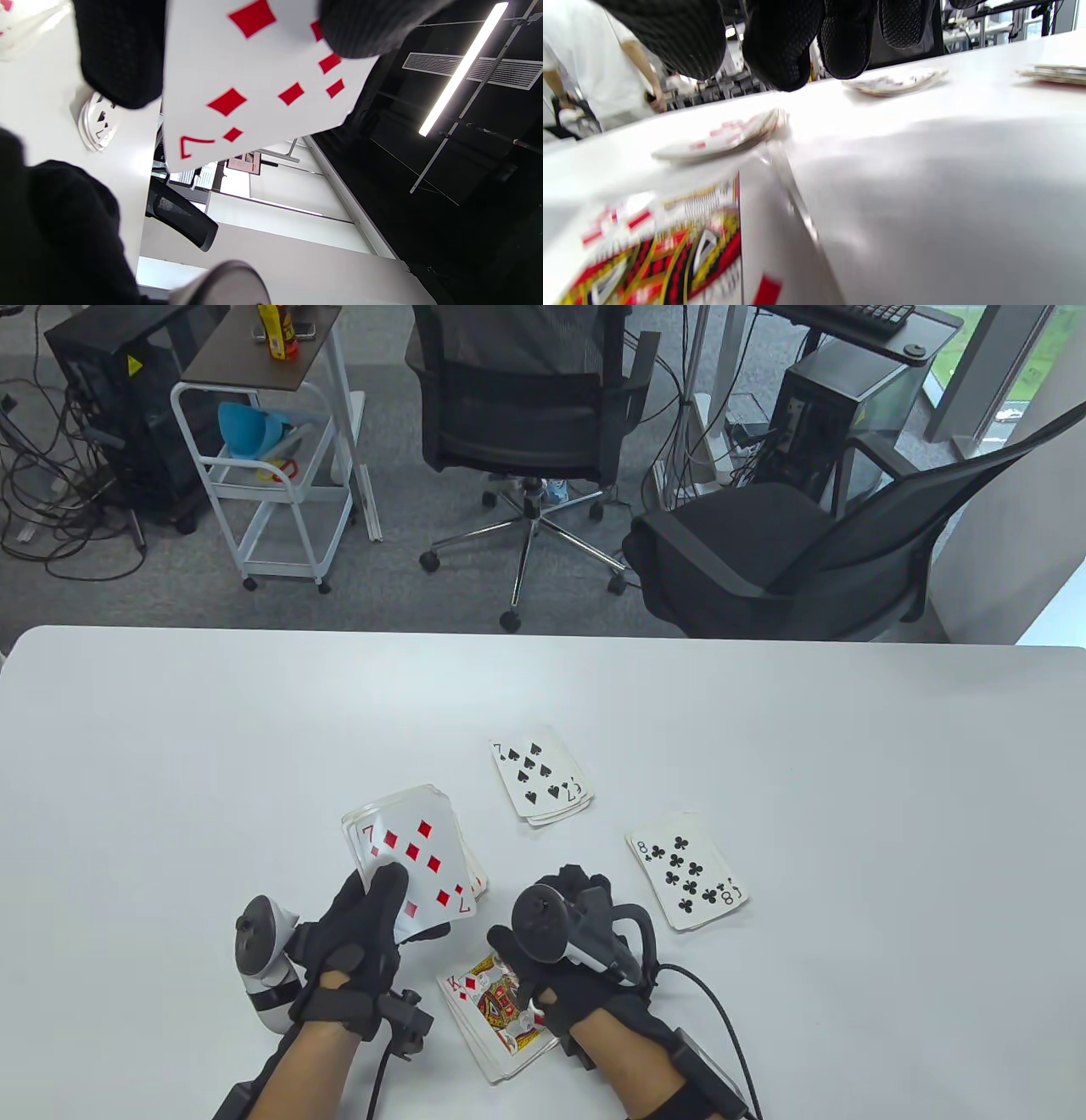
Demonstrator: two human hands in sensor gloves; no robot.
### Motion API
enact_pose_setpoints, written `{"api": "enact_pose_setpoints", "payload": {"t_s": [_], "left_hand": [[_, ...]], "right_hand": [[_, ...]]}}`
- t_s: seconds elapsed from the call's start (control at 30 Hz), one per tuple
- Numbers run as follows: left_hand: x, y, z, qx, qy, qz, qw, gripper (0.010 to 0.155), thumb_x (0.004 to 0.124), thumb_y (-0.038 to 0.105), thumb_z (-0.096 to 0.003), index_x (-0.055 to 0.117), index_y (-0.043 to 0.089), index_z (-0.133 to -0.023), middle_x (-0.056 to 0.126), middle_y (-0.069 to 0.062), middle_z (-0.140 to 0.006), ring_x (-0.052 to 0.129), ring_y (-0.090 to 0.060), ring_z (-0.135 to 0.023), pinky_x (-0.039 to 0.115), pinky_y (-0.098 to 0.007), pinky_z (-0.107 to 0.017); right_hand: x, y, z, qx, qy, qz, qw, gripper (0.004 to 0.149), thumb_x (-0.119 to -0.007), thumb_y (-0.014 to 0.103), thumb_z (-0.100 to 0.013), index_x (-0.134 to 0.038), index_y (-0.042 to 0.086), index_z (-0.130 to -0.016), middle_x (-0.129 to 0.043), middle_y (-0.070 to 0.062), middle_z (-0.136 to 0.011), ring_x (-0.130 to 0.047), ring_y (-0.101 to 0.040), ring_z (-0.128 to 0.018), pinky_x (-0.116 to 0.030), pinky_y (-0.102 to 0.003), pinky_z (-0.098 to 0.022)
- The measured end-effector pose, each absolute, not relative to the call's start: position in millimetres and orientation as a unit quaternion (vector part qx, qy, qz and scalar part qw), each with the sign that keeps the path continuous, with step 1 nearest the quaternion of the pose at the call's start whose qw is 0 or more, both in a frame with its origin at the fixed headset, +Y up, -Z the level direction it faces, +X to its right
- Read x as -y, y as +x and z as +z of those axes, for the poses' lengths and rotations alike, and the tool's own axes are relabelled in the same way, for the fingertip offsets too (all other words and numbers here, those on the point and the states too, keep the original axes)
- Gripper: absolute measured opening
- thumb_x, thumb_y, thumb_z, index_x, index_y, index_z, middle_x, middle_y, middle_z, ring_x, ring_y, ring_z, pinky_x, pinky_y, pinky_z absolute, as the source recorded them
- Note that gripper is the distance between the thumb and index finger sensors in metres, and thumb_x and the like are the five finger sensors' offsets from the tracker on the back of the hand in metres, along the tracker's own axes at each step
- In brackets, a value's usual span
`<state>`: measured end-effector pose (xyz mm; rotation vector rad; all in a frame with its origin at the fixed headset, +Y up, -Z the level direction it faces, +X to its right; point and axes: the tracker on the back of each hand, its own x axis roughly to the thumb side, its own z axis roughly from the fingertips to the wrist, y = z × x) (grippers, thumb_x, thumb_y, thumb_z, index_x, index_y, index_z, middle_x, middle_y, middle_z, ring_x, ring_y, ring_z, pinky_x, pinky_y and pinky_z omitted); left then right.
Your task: Playing card suit sorting
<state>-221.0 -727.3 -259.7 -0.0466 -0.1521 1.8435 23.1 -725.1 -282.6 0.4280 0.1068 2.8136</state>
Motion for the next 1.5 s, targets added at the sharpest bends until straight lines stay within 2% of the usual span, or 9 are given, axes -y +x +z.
{"api": "enact_pose_setpoints", "payload": {"t_s": [0.13,0.27,0.37,0.47,0.7,0.9,1.1,1.3,1.5], "left_hand": [[729,-217,-260,0.068,-0.037,0.79,0.608,0.053,0.075,0.053,-0.0545,0.07,0.025,-0.1,0.087,-0.003,-0.094,0.098,-0.03,-0.077,0.093,-0.042,-0.047],[731,-211,-260,0.072,-0.059,0.778,0.621,0.053,0.075,0.051,-0.0547,0.07,0.025,-0.1,0.087,-0.003,-0.094,0.098,-0.03,-0.078,0.093,-0.042,-0.047],[734,-206,-260,0.072,-0.074,0.768,0.633,0.052,0.076,0.049,-0.0546,0.07,0.025,-0.1,0.087,-0.002,-0.095,0.098,-0.029,-0.078,0.093,-0.042,-0.048],[737,-201,-261,0.077,-0.094,0.755,0.645,0.052,0.078,0.049,-0.0544,0.07,0.026,-0.1,0.087,-0.002,-0.094,0.098,-0.029,-0.078,0.093,-0.042,-0.048],[739,-191,-261,0.091,-0.114,0.731,0.666,0.05,0.082,0.049,-0.053,0.075,0.027,-0.097,0.092,0.0,-0.091,0.101,-0.027,-0.075,0.095,-0.041,-0.045],[740,-189,-259,0.094,-0.112,0.727,0.671,0.05,0.083,0.049,-0.0527,0.076,0.026,-0.097,0.093,0.0,-0.09,0.102,-0.027,-0.073,0.096,-0.04,-0.044],[743,-184,-258,0.092,-0.116,0.724,0.673,0.05,0.083,0.049,-0.0526,0.076,0.026,-0.097,0.093,0.001,-0.09,0.102,-0.026,-0.073,0.096,-0.04,-0.044],[747,-185,-258,0.086,-0.121,0.734,0.662,0.05,0.083,0.05,-0.0527,0.076,0.026,-0.096,0.093,0.0,-0.089,0.102,-0.027,-0.072,0.096,-0.039,-0.043],[752,-184,-260,0.084,-0.135,0.751,0.641,0.053,0.08,0.053,-0.0532,0.074,0.025,-0.098,0.091,-0.001,-0.091,0.101,-0.028,-0.074,0.095,-0.04,-0.044]], "right_hand": [[711,40,-283,0.026,0.141,0.957,0.25,0.048,-0.076,0.051,-0.055,-0.083,0.011,-0.08,-0.061,-0.02,-0.105,-0.045,-0.053,-0.102,-0.037,-0.073,-0.07],[695,55,-278,0.124,0.138,0.926,0.328,0.05,-0.075,0.051,-0.055,-0.08,0.012,-0.086,-0.06,-0.019,-0.106,-0.044,-0.052,-0.103,-0.037,-0.073,-0.069],[688,64,-275,0.162,0.137,0.893,0.396,0.051,-0.075,0.052,-0.054,-0.078,0.013,-0.087,-0.06,-0.018,-0.105,-0.046,-0.051,-0.103,-0.038,-0.073,-0.069],[685,66,-273,0.16,0.138,0.875,0.436,0.053,-0.075,0.052,-0.054,-0.076,0.013,-0.089,-0.06,-0.018,-0.105,-0.047,-0.051,-0.102,-0.038,-0.073,-0.069],[688,58,-271,0.153,0.142,0.888,0.411,0.056,-0.081,0.056,-0.051,-0.073,0.013,-0.087,-0.061,-0.018,-0.105,-0.048,-0.051,-0.102,-0.039,-0.073,-0.069],[686,54,-268,0.173,0.144,0.884,0.409,0.044,-0.087,0.05,-0.049,-0.081,0.013,-0.071,-0.07,-0.015,-0.098,-0.058,-0.049,-0.1,-0.045,-0.071,-0.07],[689,58,-270,0.163,0.137,0.889,0.405,0.05,-0.086,0.054,-0.049,-0.078,0.013,-0.077,-0.069,-0.015,-0.099,-0.057,-0.05,-0.099,-0.044,-0.072,-0.069],[689,55,-270,0.16,0.151,0.872,0.436,0.044,-0.087,0.045,-0.05,-0.079,0.01,-0.076,-0.071,-0.014,-0.097,-0.061,-0.048,-0.099,-0.047,-0.071,-0.07],[687,58,-271,0.165,0.157,0.872,0.434,0.038,-0.081,0.037,-0.053,-0.084,0.008,-0.077,-0.075,-0.014,-0.097,-0.066,-0.046,-0.097,-0.049,-0.07,-0.07]]}}
